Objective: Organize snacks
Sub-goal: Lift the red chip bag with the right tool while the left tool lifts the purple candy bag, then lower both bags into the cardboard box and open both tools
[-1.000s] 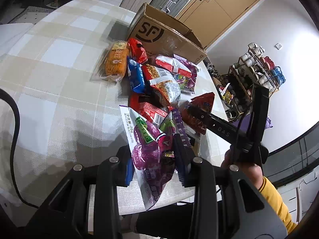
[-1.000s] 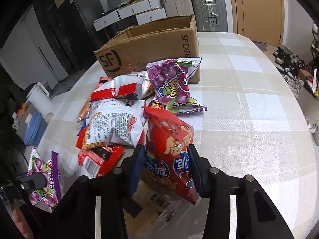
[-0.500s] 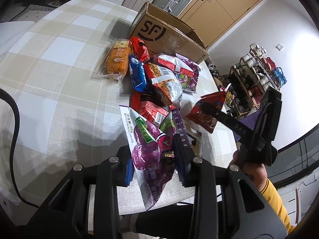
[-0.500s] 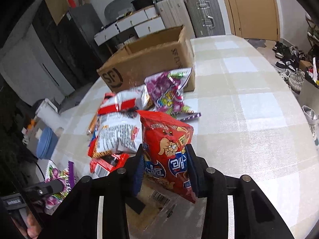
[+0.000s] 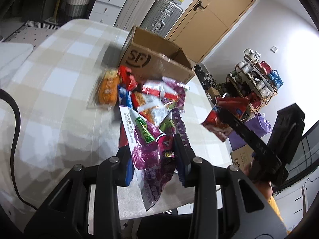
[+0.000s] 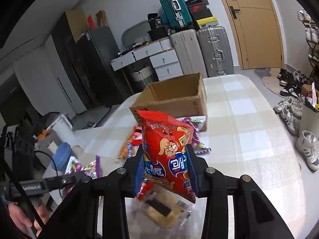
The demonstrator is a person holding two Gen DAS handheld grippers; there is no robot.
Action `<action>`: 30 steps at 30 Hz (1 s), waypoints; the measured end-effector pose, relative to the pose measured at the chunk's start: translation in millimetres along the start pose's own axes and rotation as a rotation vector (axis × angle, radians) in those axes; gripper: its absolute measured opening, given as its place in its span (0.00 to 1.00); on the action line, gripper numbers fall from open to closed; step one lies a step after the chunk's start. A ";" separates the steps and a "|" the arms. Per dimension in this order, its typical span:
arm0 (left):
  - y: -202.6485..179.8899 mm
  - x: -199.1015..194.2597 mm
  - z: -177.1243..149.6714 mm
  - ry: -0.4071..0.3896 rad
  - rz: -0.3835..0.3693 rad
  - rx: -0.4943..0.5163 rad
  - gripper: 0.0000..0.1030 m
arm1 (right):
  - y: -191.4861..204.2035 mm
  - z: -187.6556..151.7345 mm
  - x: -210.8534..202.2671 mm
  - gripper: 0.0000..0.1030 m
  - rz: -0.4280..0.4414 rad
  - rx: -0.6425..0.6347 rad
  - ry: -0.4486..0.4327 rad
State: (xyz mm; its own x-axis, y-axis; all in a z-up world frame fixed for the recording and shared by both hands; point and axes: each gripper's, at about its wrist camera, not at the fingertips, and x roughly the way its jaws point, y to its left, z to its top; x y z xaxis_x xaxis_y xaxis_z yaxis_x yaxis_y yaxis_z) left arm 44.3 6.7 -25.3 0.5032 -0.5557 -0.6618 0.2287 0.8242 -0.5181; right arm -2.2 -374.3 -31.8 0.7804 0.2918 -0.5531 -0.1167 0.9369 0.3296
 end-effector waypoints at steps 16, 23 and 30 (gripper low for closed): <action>-60.2 -9.9 144.8 -0.134 0.030 0.118 0.30 | 47.0 124.7 5.0 0.37 0.070 -0.068 -0.085; -58.7 41.7 213.3 -0.109 0.076 0.111 0.30 | 39.5 164.7 61.8 0.37 0.041 -0.065 -0.037; -46.7 124.6 252.3 -0.038 0.132 0.103 0.30 | 5.7 183.5 138.6 0.37 -0.001 -0.012 0.042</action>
State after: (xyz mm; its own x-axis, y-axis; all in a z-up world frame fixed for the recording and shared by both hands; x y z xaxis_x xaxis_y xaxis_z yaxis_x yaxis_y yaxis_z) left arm 306.6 -73.4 53.1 0.5651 -0.4387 -0.6987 0.2413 0.8978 -0.3685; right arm 218.1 -363.9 33.9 0.7541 0.2980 -0.5853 -0.1229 0.9394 0.3199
